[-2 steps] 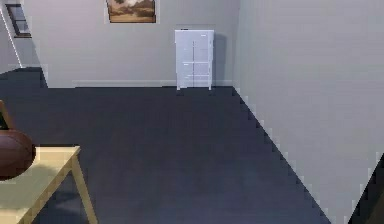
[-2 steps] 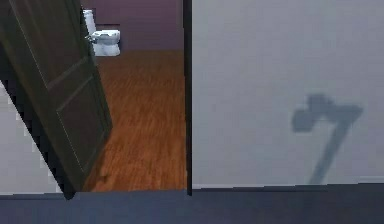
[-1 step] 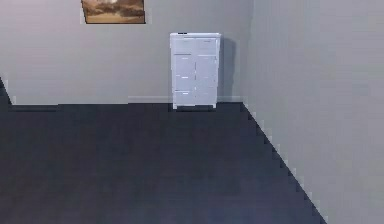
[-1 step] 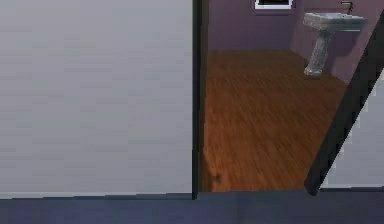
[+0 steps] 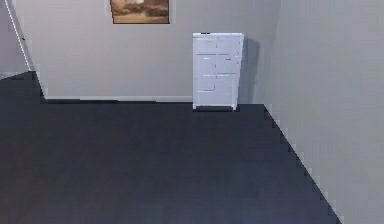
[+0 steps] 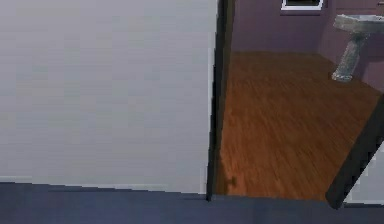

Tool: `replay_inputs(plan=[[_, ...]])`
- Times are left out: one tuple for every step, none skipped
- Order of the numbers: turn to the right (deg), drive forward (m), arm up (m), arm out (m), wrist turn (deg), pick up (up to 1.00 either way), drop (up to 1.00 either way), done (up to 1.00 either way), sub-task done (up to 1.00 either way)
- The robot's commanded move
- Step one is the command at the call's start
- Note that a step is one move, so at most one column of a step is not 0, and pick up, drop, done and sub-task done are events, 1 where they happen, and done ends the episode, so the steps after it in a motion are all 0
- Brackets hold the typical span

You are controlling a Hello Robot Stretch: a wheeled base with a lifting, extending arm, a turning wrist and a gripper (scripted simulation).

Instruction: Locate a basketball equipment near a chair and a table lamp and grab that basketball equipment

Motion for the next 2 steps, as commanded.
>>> replay_inputs(plan=[[0.0,0.30,0.00,0.00,0.0,0.00,0.00,0.00,0.00],[-45.0,0.00,0.00,0.00,0.0,0.00,0.00,0.00,0.00]])
